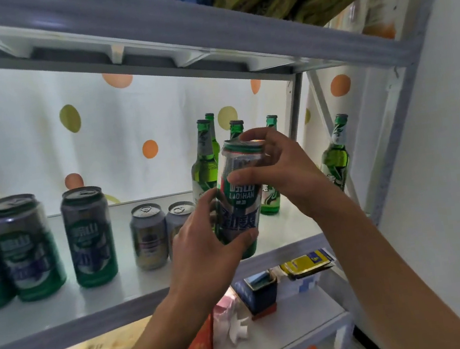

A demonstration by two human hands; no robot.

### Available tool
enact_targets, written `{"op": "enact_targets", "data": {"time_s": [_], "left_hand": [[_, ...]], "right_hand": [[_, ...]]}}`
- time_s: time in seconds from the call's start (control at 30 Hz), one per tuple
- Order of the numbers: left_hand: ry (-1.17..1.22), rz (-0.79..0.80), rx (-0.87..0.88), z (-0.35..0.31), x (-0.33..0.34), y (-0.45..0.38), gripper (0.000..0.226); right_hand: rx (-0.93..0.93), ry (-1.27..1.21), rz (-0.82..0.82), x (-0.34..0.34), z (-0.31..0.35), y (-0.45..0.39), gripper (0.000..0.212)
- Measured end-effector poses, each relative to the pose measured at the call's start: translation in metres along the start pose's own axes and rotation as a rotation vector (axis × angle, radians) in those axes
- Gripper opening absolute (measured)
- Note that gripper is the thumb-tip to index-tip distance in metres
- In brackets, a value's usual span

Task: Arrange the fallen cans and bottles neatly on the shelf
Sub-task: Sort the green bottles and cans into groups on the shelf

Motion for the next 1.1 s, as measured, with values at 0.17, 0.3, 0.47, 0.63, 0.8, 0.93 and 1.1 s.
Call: {"op": "enact_targets", "data": {"time_s": [0.17,0.3,0.47,0.63,0.8,0.93,1.1], "left_hand": [[-0.006,-0.043,-0.03,0.012,0.001,0.002,0.073],[-0.028,-0.051,-0.059,0.021,0.008,0.0,0.075],[-0.028,0.058,-0.034,0.024,0.019,-0.01,0.079],[0.001,0.232,0.023,0.019,0.036,-0.019,0.075],[-0.266,0.229,0.196,0.005,0.046,-0.026,0.062],[-0.362,0.214,0.32,-0.006,0.049,-0.036,0.058],[-0.624,0.131,0.509,-0.011,0.056,-0.052,0.049]], "right_hand": [[-0.022,0.156,0.005,0.011,-0.001,0.004,0.069],[-0.02,0.197,-0.022,0.012,-0.007,0.005,0.08],[-0.009,0.133,-0.083,-0.001,-0.017,0.01,0.081],[0.017,0.139,-0.137,-0.028,-0.034,0.009,0.083],[0.009,0.157,-0.145,-0.05,-0.05,0.006,0.08],[0.02,0.198,-0.155,-0.06,-0.064,-0.002,0.078],[0.038,0.204,-0.105,-0.063,-0.091,-0.022,0.082]]}}
Point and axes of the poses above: each hand's wrist, its own y-axis away from the middle knuckle, its own x-axis out of the palm, z = x × y, the point moved 4 cm from there along -y, towards the middle knuckle, and after that the axes turned 3 degrees about z, right-handed, at the moved point
